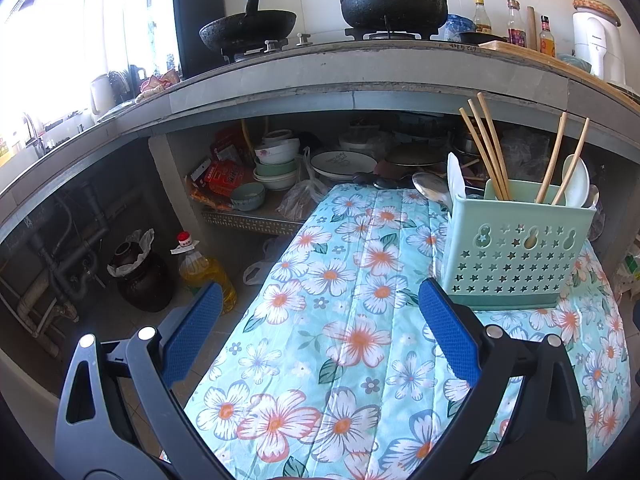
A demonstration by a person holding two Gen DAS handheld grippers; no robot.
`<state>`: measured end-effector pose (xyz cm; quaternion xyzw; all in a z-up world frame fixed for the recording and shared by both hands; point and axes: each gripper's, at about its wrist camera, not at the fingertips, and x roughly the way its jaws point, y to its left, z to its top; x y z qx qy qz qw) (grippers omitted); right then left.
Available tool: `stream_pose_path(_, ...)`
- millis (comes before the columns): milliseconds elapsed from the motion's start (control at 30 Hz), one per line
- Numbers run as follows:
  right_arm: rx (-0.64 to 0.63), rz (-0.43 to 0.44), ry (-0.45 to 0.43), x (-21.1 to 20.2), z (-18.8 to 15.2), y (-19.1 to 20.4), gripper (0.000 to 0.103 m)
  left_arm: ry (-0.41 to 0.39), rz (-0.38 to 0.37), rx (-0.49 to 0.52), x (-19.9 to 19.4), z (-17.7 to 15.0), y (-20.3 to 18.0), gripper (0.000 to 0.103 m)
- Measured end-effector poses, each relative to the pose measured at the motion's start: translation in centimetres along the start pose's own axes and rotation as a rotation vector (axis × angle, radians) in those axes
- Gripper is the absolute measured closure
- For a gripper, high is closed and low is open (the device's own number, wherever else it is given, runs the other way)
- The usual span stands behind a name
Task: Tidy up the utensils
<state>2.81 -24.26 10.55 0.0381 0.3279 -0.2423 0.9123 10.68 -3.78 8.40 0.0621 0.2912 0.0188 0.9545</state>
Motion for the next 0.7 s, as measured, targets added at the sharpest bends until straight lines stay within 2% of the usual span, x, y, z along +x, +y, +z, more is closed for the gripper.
stream_pose_path(700, 0.003, 0.006, -0.001, -0.14, 0.16, 0.17, 0.010, 0.000, -0.003, 0.002, -0.03, -0.08, -0.06, 0.009)
